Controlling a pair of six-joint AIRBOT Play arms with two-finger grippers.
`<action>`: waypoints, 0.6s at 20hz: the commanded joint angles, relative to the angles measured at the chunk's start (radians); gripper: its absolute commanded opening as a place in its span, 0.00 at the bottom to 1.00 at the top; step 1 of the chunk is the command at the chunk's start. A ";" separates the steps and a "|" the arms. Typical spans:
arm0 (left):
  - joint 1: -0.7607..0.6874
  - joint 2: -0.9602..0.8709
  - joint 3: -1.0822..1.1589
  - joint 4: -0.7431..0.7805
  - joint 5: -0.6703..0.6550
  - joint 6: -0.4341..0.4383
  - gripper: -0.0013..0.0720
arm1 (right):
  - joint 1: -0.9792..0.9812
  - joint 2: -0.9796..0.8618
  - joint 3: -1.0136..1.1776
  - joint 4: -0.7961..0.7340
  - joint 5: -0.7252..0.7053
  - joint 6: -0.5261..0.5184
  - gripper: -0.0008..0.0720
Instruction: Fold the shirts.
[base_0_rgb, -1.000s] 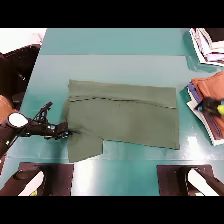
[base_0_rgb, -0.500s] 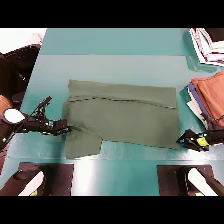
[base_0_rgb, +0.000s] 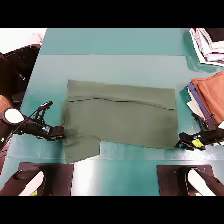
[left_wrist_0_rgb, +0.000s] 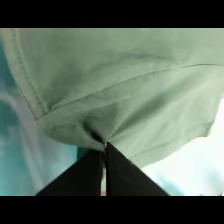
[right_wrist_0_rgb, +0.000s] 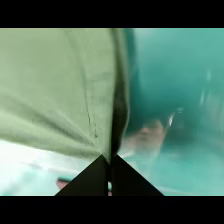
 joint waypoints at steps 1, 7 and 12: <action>0.000 0.088 0.006 0.047 -0.101 -0.043 0.05 | 0.039 0.107 0.063 -0.114 0.129 0.000 0.03; 0.000 0.153 0.069 -0.111 -0.055 -0.077 0.05 | 0.043 0.185 0.211 -0.127 0.094 0.003 0.03; 0.001 -0.090 0.282 -0.112 0.186 0.021 0.05 | 0.110 -0.101 0.428 -0.101 -0.031 0.002 0.03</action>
